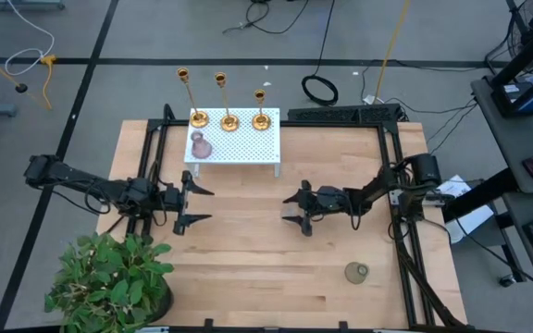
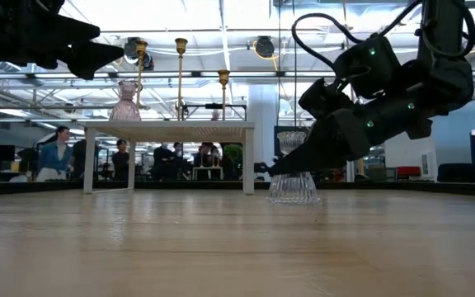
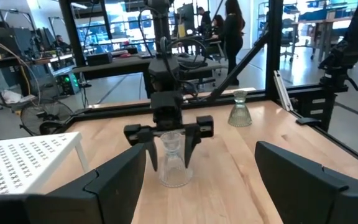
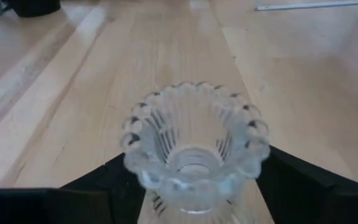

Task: Pick & Place candle stick holders
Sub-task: Put the transparent candle holder on the shelf

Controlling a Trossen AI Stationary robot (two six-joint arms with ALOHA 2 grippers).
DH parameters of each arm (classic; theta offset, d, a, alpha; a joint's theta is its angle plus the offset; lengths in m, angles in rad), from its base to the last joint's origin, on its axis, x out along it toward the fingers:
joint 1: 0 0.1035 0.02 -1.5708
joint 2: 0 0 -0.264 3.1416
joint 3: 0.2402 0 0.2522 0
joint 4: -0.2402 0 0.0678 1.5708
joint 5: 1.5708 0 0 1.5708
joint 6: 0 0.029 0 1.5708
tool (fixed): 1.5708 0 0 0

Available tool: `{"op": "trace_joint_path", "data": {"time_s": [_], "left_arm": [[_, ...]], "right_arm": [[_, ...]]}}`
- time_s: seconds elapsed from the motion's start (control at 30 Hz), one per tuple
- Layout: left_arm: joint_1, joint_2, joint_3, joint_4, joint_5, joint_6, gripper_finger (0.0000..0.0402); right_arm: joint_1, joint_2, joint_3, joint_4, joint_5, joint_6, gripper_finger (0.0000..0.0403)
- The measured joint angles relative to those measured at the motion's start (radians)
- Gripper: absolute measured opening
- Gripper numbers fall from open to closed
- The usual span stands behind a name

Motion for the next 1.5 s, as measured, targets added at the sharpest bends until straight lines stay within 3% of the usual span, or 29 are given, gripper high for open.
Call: {"op": "trace_joint_path", "data": {"time_s": [0.43,0.8,1.17,1.27,1.5], "left_arm": [[0.000,0.000,0.000,-0.001,0.000,0.002,0.0310],[0.000,0.000,0.000,-0.003,0.000,0.005,0.0310],[-0.001,0.000,0.000,-0.016,0.001,0.016,0.0310],[-0.005,0.000,0.000,-0.015,0.003,0.035,0.0310],[-0.060,-0.001,0.000,-0.015,0.021,0.035,0.0310]], "right_arm": [[-0.035,-0.009,0.001,0.059,0.003,0.043,0.0118],[-0.064,-0.008,0.018,0.234,0.000,0.102,0.0120],[-0.064,-0.008,0.257,0.203,-0.023,0.091,0.0115],[-0.065,-0.009,0.367,0.114,-0.052,0.036,0.0118],[-0.095,-0.005,0.694,-0.385,-0.044,-0.126,0.0115]]}}
